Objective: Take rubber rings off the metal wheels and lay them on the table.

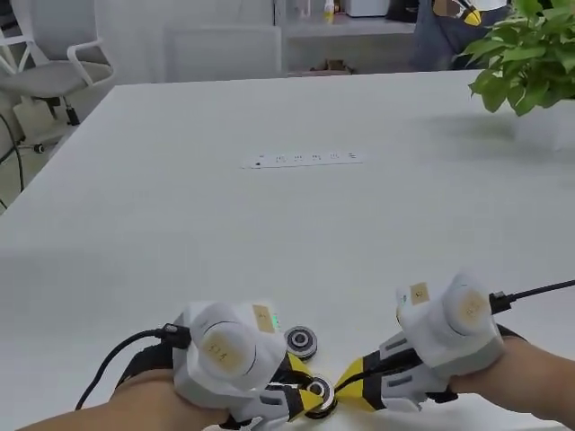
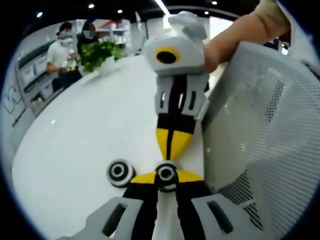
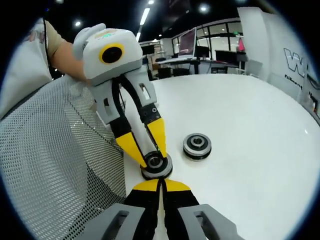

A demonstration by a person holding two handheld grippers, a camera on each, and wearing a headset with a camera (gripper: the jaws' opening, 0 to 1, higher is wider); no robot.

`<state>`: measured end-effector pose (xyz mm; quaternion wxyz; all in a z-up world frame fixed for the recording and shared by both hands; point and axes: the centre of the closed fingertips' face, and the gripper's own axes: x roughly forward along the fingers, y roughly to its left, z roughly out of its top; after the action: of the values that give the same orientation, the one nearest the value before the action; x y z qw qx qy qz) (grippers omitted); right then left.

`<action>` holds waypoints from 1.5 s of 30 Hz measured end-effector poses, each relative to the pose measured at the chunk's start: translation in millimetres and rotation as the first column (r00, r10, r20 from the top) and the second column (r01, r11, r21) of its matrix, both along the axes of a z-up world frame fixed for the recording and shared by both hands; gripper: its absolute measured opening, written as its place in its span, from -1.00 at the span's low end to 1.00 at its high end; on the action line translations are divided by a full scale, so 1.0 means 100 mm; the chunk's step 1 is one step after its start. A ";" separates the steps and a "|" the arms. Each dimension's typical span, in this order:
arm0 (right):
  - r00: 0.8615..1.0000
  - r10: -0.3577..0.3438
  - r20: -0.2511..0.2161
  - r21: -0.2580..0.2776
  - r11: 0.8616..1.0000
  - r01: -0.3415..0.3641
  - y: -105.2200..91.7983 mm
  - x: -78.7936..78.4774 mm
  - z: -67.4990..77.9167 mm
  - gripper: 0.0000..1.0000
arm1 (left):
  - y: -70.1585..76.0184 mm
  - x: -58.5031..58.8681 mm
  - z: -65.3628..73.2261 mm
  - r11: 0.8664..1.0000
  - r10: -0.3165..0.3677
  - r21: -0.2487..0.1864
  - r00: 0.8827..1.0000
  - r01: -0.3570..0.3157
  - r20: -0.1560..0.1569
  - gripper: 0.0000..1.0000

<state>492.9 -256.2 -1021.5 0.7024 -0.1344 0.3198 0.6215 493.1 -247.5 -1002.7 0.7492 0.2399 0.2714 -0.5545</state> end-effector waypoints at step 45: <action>0.908 -0.173 -0.381 0.168 0.953 0.252 0.10 0.00 0.18 -1.00 | 0.02 0.03 -0.02 1.000 0.018 0.018 1.000 -0.018 -0.001 -0.75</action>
<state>492.9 -246.5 -1003.3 0.7054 0.0943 0.3882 0.5855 495.8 -245.8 -1004.4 0.7518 0.2437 0.2791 -0.5455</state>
